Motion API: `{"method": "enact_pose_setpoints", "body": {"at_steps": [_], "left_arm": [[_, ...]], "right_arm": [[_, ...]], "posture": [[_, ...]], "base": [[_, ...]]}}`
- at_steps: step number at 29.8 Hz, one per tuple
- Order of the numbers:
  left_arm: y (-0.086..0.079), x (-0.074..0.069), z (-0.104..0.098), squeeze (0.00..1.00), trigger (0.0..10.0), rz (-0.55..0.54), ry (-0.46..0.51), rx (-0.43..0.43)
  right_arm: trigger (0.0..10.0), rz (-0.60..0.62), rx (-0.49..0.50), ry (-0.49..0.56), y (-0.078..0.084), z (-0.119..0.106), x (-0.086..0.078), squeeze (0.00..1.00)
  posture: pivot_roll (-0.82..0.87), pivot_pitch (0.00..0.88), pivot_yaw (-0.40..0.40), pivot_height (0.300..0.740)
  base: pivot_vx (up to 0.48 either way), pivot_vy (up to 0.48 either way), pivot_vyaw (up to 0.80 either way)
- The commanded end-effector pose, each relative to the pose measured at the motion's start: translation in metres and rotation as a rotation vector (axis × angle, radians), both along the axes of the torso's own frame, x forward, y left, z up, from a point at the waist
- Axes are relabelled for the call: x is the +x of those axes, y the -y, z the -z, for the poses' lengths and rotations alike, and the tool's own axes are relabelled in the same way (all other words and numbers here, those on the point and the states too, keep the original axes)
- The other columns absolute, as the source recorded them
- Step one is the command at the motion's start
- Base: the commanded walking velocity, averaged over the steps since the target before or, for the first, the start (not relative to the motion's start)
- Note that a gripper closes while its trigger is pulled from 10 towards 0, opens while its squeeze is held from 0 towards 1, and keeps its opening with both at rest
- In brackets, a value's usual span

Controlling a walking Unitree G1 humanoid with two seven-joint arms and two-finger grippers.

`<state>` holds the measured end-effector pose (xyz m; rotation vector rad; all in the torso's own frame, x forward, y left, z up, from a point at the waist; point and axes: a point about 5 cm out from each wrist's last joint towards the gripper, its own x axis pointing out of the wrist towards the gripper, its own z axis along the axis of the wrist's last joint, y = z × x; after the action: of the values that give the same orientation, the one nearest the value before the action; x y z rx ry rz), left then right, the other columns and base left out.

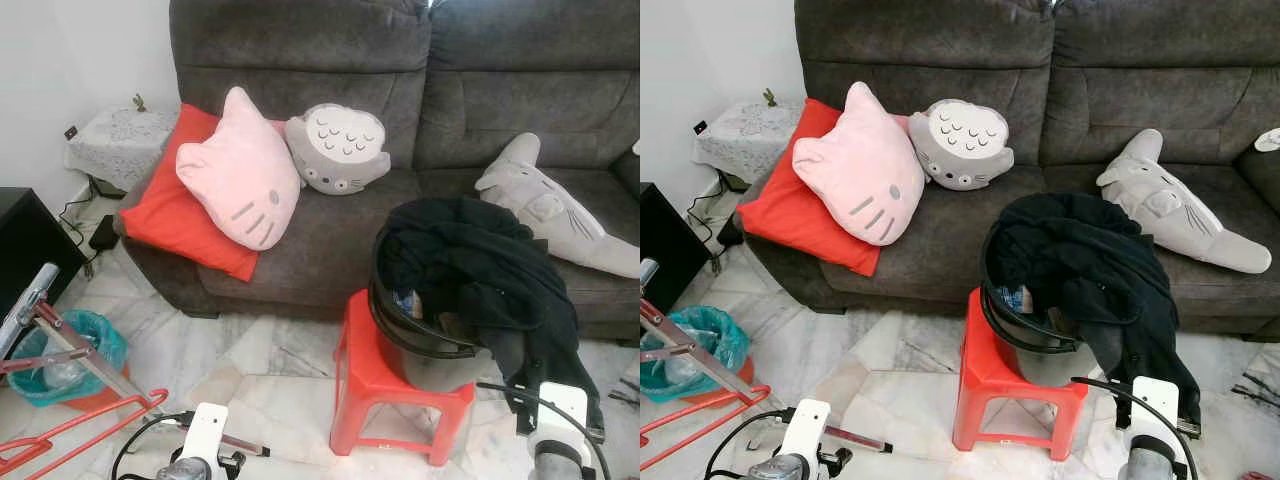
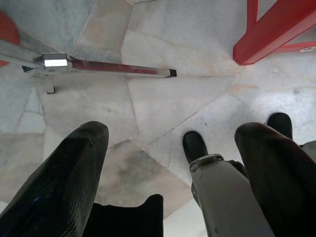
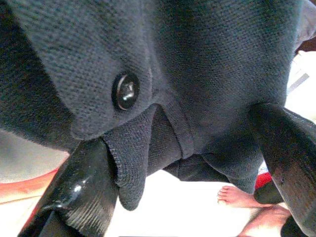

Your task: Hang hanger

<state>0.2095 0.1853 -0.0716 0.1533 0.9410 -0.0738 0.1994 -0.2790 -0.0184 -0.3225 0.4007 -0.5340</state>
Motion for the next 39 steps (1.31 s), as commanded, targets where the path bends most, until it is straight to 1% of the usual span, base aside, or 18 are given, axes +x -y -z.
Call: {"method": "enact_pose_setpoints", "body": {"at_steps": [1,3,4,5,6,7,22,39], "left_arm": [[-0.003,-0.003,0.001,0.00,10.0,0.008,-0.016,0.019],[-0.002,-0.003,0.001,0.00,10.0,0.008,-0.015,0.019],[-0.002,-0.003,0.001,0.00,10.0,0.007,-0.015,0.018],[-0.002,-0.003,0.001,0.00,10.0,0.007,-0.015,0.018],[-0.002,-0.003,0.001,0.00,10.0,0.007,-0.015,0.018],[-0.002,-0.003,0.001,0.00,10.0,0.007,-0.015,0.018],[-0.002,-0.003,0.002,0.00,10.0,0.005,-0.015,0.017],[-0.003,-0.003,0.001,0.00,10.0,0.007,-0.015,0.020]], "right_arm": [[10.0,-0.015,0.026,-0.013,-0.004,0.003,0.000,0.00],[10.0,-0.027,0.038,-0.011,-0.005,0.004,0.001,0.00],[7.8,-0.043,0.035,-0.015,-0.006,0.004,0.002,0.00],[3.3,-0.043,0.037,-0.017,-0.006,0.004,0.002,0.00],[0.3,-0.041,0.041,-0.018,-0.006,0.004,0.002,0.00],[0.0,-0.042,0.045,-0.021,-0.006,0.005,0.002,0.00],[0.0,-0.083,0.074,-0.041,-0.014,0.009,0.002,0.00],[0.0,-0.091,0.079,-0.039,-0.016,0.009,0.003,0.00]], "posture": [[-0.02,0.000,0.030,0.740],[-0.02,0.000,0.030,0.740],[-0.02,0.000,0.028,0.740],[-0.02,0.000,0.028,0.740],[-0.02,0.000,0.028,0.740],[-0.02,0.000,0.027,0.740],[-0.02,0.000,0.028,0.740],[-0.02,0.000,0.030,0.740]], "base": [[0.000,0.000,0.00],[0.000,0.000,0.00],[0.000,0.000,0.00],[0.000,0.000,0.00],[0.000,0.000,0.00],[0.000,0.000,0.00],[0.000,0.000,0.00],[0.000,0.000,0.00]]}}
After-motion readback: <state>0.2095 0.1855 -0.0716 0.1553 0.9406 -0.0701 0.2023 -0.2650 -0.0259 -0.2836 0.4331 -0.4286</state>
